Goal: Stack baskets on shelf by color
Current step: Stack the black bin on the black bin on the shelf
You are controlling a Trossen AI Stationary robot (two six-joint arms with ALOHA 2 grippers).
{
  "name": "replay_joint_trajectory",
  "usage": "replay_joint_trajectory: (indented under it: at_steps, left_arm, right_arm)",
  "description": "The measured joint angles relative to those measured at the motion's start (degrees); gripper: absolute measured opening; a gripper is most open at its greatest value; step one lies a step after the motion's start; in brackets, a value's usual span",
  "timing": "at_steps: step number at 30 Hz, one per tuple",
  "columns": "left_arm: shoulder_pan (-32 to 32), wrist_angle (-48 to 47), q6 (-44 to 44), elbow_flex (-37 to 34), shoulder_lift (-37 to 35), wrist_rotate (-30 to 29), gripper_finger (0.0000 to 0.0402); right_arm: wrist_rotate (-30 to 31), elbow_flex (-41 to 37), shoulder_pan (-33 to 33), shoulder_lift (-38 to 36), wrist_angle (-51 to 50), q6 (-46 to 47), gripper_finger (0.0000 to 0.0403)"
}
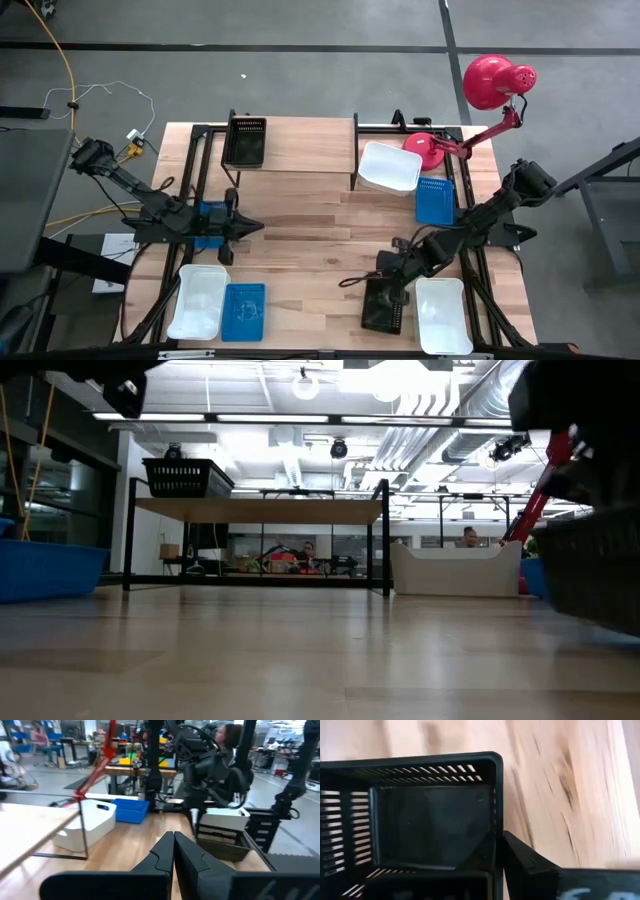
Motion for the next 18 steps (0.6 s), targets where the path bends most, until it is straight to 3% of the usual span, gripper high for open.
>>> replay_joint_trajectory:
  at_steps: [7,13,18]
  left_arm:
    - [-5.7,-12.7,-2.5,0.0,-8.2,-12.6,0.0]
    - [-9.7,-17.0,-7.6,0.0,-8.7,-13.6,0.0]
    - [-12.1,-16.9,-9.1,0.0,-7.2,-13.7,0.0]
  right_arm:
    - [5.3,0.0,-2.8,-5.6,13.2,-11.2,0.0002]
    - [4.9,0.6,-8.7,-9.5,25.1,-22.7,0.0001]
    - [4.3,5.6,-13.0,-9.1,23.6,-29.4,0.0001]
